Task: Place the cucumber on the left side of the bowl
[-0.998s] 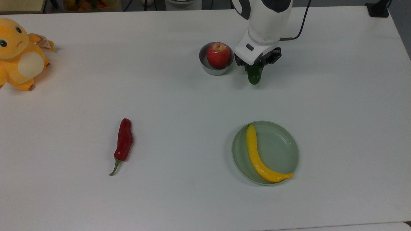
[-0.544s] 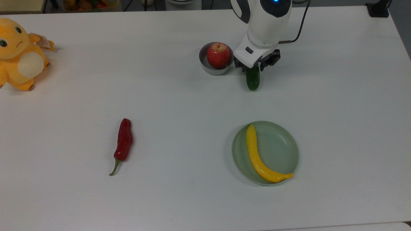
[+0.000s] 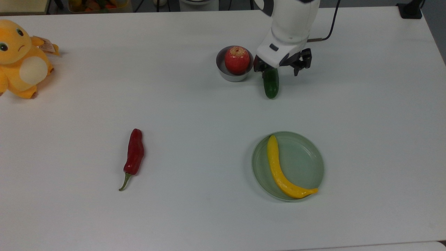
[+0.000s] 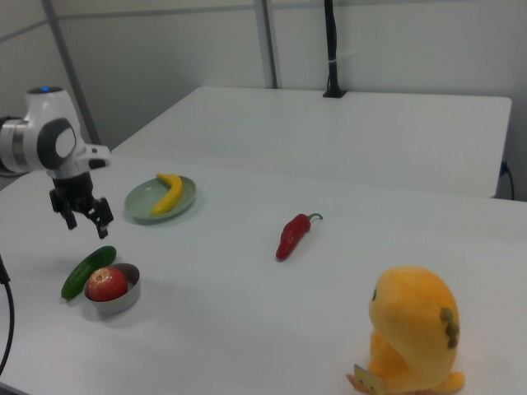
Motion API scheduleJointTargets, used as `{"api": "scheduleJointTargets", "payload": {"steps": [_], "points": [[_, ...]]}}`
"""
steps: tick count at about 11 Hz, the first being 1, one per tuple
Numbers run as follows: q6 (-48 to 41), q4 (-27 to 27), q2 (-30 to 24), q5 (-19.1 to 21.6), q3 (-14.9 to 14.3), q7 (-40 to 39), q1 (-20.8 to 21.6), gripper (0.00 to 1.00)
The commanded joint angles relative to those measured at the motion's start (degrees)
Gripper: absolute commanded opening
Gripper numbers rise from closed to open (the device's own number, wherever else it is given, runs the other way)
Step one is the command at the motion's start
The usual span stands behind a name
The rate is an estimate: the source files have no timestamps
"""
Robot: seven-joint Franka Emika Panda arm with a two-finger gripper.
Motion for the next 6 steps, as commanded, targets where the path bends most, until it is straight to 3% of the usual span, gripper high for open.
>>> {"api": "scheduleJointTargets", "payload": {"steps": [1,3,6], "points": [[-0.2,-0.3,-9.6,-0.2,-1.2,2.7,-0.6,1.0],[-7.2,1.7,-13.9,-0.1,-3.1,3.1,-1.4,1.0],[-21.7,10.1,-16.2,0.4,-8.0,2.9,-1.4,1.0]]}}
